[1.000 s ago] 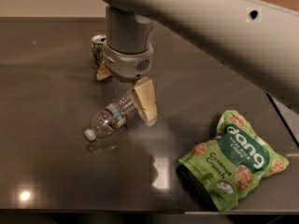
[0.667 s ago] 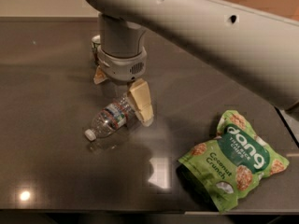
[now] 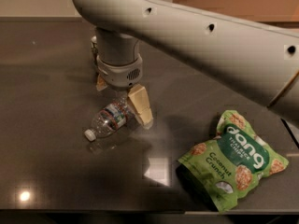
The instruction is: Place water bottle upright
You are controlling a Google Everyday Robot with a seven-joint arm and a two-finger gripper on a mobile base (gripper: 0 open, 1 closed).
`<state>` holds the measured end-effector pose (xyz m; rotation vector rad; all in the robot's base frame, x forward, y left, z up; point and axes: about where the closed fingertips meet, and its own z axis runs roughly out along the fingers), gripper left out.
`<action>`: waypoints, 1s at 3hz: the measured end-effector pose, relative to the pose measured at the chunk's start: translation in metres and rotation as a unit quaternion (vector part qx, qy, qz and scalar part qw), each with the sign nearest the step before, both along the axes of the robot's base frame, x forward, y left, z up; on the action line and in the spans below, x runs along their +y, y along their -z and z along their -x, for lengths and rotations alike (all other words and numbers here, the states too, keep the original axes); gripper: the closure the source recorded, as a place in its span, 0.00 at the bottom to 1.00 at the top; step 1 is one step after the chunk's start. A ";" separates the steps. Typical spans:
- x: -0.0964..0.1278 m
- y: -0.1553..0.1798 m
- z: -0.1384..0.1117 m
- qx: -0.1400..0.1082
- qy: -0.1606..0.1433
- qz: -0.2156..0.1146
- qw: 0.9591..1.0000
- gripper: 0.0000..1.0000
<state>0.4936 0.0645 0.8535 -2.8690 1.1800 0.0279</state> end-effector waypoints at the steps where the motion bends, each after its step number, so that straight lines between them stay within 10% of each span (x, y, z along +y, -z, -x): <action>1: -0.001 0.007 0.001 0.004 0.006 0.008 1.000 0.00; 3: 0.004 0.013 0.006 0.010 0.015 0.010 1.000 0.16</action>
Offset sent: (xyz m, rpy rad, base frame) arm -0.0094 -0.0069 -0.0154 -0.0580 0.0455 -0.0327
